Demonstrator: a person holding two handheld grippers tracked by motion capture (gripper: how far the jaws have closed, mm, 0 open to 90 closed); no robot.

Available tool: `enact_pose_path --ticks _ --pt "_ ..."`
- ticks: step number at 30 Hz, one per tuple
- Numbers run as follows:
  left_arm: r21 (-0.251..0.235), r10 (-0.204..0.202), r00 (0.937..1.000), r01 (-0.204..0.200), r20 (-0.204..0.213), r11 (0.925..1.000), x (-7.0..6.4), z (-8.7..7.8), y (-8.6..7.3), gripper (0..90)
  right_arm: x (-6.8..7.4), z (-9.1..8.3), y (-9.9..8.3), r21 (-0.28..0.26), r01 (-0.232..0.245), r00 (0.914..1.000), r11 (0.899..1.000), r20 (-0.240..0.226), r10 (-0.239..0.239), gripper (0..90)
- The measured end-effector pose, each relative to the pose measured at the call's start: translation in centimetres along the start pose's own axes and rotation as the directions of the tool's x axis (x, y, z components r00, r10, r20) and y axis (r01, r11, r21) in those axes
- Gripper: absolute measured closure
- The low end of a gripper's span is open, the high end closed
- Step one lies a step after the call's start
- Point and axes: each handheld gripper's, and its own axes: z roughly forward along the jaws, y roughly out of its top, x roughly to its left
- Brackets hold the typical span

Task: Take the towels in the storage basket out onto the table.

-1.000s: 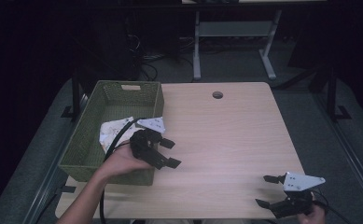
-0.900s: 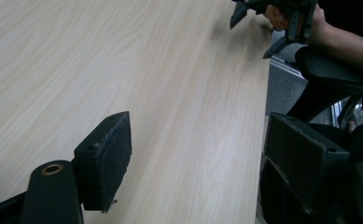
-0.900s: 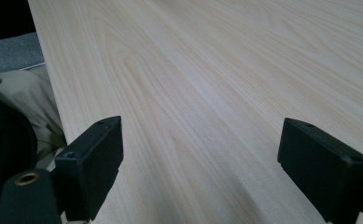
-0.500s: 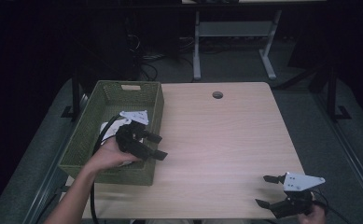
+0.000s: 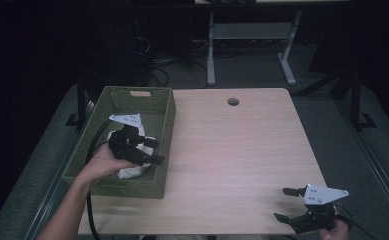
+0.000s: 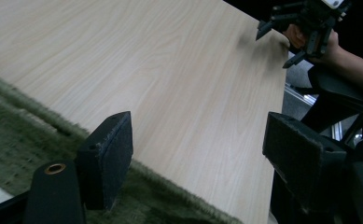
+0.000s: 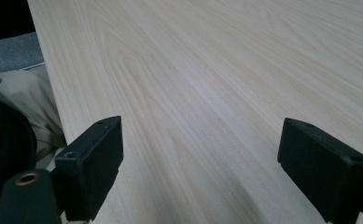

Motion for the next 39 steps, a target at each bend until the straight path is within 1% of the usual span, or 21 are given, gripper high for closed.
enact_pose_path --ticks 2,3,4,7,11,12,13,14,18,19,21,24,25,27,30,31,32,34,36,37,39 --pt "0.000 -0.006 0.9999 0.006 -0.009 1.0000 0.2 -0.2 -0.1 24.6 0.0 0.0 0.0 0.000 0.000 1.0000 1.000 -0.001 0.000 13.8" --pt "0.006 -0.018 0.9994 0.018 -0.031 0.9998 0.6 -0.6 -0.3 24.6 0.0 0.0 0.0 0.000 -0.001 1.0000 1.000 -0.002 0.001 13.8" --pt "0.005 -0.030 0.9988 0.030 -0.038 0.9995 0.8 -0.8 -0.5 24.6 0.0 0.0 0.0 -0.003 0.000 1.0000 1.000 -0.002 0.000 13.8" --pt "-0.007 -0.037 0.9978 0.037 -0.054 0.9993 1.3 -1.2 -0.7 24.7 0.0 0.0 0.0 -0.005 -0.001 1.0000 1.000 -0.001 0.001 13.8" --pt "-0.015 -0.074 0.9926 0.073 -0.096 0.9972 2.2 -1.9 -1.6 24.9 0.0 -0.1 -0.1 -0.002 -0.007 1.0000 1.000 -0.002 0.007 13.8" --pt "-0.011 -0.075 0.9912 0.074 -0.109 0.9972 2.4 -2.0 -1.8 24.9 0.0 -0.1 -0.1 -0.005 -0.005 1.0000 1.000 -0.001 0.005 13.8" --pt "-0.011 -0.075 0.9912 0.074 -0.109 0.9972 2.4 -2.0 -1.8 24.9 0.0 -0.1 -0.1 -0.005 -0.005 1.0000 1.000 -0.001 0.005 13.8" --pt "-0.012 -0.097 0.9882 0.096 -0.119 0.9953 2.8 -2.1 -2.1 24.9 0.0 -0.1 -0.1 -0.010 -0.006 1.0000 1.000 -0.002 0.006 13.8" --pt "-0.001 -0.118 0.9817 0.119 -0.150 0.9929 3.6 -2.3 -2.7 24.9 0.0 -0.1 -0.1 -0.008 -0.005 1.0000 1.000 -0.002 0.005 13.8" --pt "-0.001 -0.118 0.9817 0.119 -0.150 0.9929 3.6 -2.3 -2.7 25.0 0.0 -0.1 -0.1 -0.008 -0.005 1.0000 1.000 -0.001 0.005 13.8" --pt "0.024 -0.126 0.9775 0.131 -0.170 0.9910 4.2 -2.3 -2.9 25.8 -0.1 -0.1 -0.1 -0.010 -0.003 1.0000 1.000 -0.002 0.003 13.9" --pt "0.039 -0.133 0.9714 0.143 -0.197 0.9890 4.8 -2.3 -3.1 26.2 -0.1 -0.1 -0.1 -0.016 -0.002 1.0000 1.000 -0.003 0.002 13.8" --pt "0.038 -0.147 0.9670 0.158 -0.208 0.9867 5.1 -2.3 -3.2 26.2 -0.1 -0.2 -0.1 -0.016 -0.002 1.0000 1.000 -0.003 0.002 13.8" --pt "0.048 -0.153 0.9603 0.169 -0.233 0.9845 5.5 -2.3 -3.3 26.2 0.0 -0.2 -0.1 -0.015 0.001 1.0000 1.000 -0.004 -0.001 13.8" --pt "0.070 -0.175 0.9451 0.201 -0.276 0.9771 6.2 -2.1 -3.6 26.2 0.0 -0.2 -0.1 -0.016 0.001 1.0000 1.000 -0.005 -0.001 13.8" --pt "0.070 -0.175 0.9451 0.201 -0.276 0.9771 6.2 -2.1 -3.6 26.2 0.0 -0.2 -0.1 -0.016 0.000 1.0000 1.000 -0.004 -0.001 13.8" --pt "0.088 -0.185 0.9367 0.220 -0.297 0.9716 6.5 -1.8 -3.7 26.2 -0.1 -0.2 -0.1 -0.015 -0.001 1.0000 1.000 -0.005 0.000 13.8" --pt "0.091 -0.181 0.9389 0.215 -0.293 0.9723 6.7 -1.6 -3.8 26.2 -0.1 -0.2 -0.1 -0.016 -0.001 1.0000 1.000 -0.006 0.001 13.8" --pt "0.109 -0.179 0.9331 0.222 -0.312 0.9688 6.9 -1.2 -3.9 26.4 -0.1 -0.3 -0.1 -0.019 0.000 1.0000 1.000 -0.006 0.000 13.8" --pt "0.109 -0.179 0.9331 0.222 -0.312 0.9688 6.9 -1.2 -3.9 26.3 -0.1 -0.3 -0.1 -0.019 0.000 1.0000 1.000 -0.006 0.000 13.8" --pt "0.127 -0.182 0.9273 0.234 -0.327 0.9638 7.2 -1.0 -4.1 26.4 -0.1 -0.2 -0.1 -0.019 -0.002 1.0000 1.000 -0.005 0.002 13.8"
